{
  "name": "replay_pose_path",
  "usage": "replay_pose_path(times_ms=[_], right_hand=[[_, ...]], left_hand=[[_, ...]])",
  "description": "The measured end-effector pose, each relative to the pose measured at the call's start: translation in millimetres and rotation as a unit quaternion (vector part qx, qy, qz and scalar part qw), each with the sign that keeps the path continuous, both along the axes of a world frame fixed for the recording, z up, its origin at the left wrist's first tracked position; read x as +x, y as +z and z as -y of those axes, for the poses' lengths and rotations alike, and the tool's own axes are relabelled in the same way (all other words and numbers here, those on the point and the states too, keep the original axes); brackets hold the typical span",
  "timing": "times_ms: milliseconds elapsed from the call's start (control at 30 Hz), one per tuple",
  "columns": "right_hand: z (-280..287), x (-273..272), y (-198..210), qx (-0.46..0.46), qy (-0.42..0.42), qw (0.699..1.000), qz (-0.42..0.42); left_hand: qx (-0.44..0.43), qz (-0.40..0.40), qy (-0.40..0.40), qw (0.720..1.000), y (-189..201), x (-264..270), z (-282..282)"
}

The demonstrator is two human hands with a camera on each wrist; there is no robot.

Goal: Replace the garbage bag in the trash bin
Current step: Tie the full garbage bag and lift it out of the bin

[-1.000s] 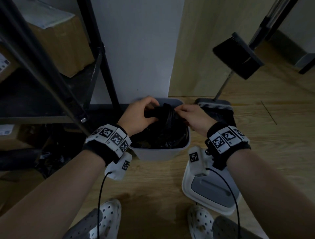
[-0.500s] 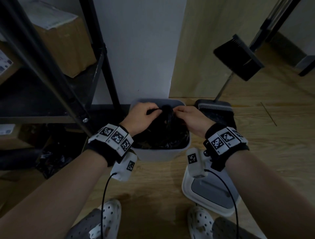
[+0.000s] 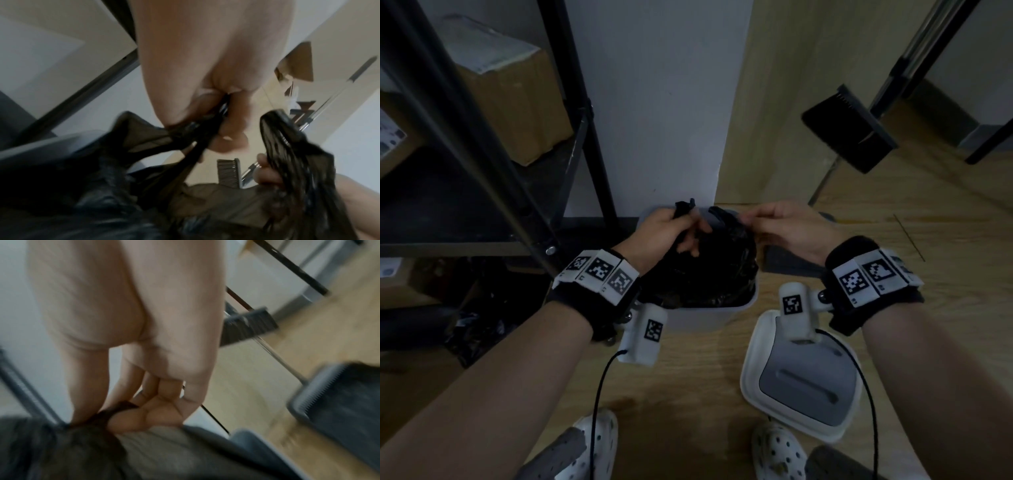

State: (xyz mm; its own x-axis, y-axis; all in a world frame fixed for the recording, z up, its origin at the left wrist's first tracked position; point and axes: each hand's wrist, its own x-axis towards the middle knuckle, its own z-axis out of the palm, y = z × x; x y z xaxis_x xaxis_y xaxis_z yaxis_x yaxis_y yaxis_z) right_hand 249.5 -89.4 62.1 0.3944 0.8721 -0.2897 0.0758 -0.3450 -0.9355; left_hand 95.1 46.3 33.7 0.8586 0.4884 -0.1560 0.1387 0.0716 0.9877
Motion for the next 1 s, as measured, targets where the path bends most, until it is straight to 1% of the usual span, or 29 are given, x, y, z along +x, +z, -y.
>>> replay_pose_path(times_ms=[100, 167, 200, 267, 333, 433, 500, 567, 633, 667, 733, 800, 867, 933, 1000], right_hand=[[-0.4, 0.1, 18.6, -0.041, 0.039, 0.995, 0.083], [-2.0, -1.7, 29.4, -0.056, 0.059, 0.986, 0.147], [-3.6, -2.9, 33.1, -0.052, 0.061, 0.983, 0.164], [-8.0, -7.0, 37.8, -0.032, 0.057, 0.980, 0.186], [-14.4, -13.9, 38.9, -0.012, 0.058, 0.973, 0.223], [-22.6, -28.4, 34.5, 0.007, 0.065, 0.956, 0.287], [-26.7, -36.0, 27.5, -0.001, 0.075, 0.946, 0.314], [-29.3, -39.2, 21.3, -0.010, 0.079, 0.944, 0.322], [-30.6, -40.3, 20.1, -0.006, 0.079, 0.949, 0.306], [-31.2, -40.0, 20.6, -0.004, 0.076, 0.957, 0.281], [-31.6, -39.2, 22.9, -0.012, 0.061, 0.976, 0.207], [-31.3, -38.8, 24.8, -0.025, 0.035, 0.987, 0.153], [-32.0, -41.4, 24.7, -0.033, 0.017, 0.989, 0.141], [-32.8, -45.6, 22.8, -0.037, 0.007, 0.987, 0.154], [-33.0, -47.0, 20.6, -0.032, 0.003, 0.987, 0.158]], left_hand=[[-0.092, 0.006, 0.023, 0.995, 5.8, 3.5, 2.6], [-0.177, 0.019, -0.002, 0.984, 9.3, 1.2, 2.5], [-0.209, 0.026, -0.020, 0.977, 10.6, -1.8, 2.0], [-0.231, 0.045, -0.062, 0.970, 12.4, -5.1, 1.0], [-0.210, 0.060, -0.098, 0.971, 14.1, -7.2, 1.2], [-0.132, 0.042, -0.131, 0.982, 15.0, -8.3, 3.7], [-0.069, 0.007, -0.130, 0.989, 16.4, -8.1, 5.8], [-0.035, -0.022, -0.099, 0.994, 17.8, -7.0, 8.5], [-0.043, -0.026, -0.065, 0.997, 17.2, -7.5, 9.1], [-0.046, -0.023, -0.061, 0.997, 15.4, -8.0, 8.2], [-0.032, -0.030, -0.078, 0.996, 12.0, -9.9, 4.7], [-0.001, -0.039, -0.105, 0.994, 10.7, -10.5, 2.7], [0.042, -0.055, -0.126, 0.990, 9.7, -8.3, 3.3], [0.099, -0.069, -0.131, 0.984, 9.8, -5.2, 5.8], [0.130, -0.055, -0.127, 0.982, 10.8, -2.5, 8.6]])
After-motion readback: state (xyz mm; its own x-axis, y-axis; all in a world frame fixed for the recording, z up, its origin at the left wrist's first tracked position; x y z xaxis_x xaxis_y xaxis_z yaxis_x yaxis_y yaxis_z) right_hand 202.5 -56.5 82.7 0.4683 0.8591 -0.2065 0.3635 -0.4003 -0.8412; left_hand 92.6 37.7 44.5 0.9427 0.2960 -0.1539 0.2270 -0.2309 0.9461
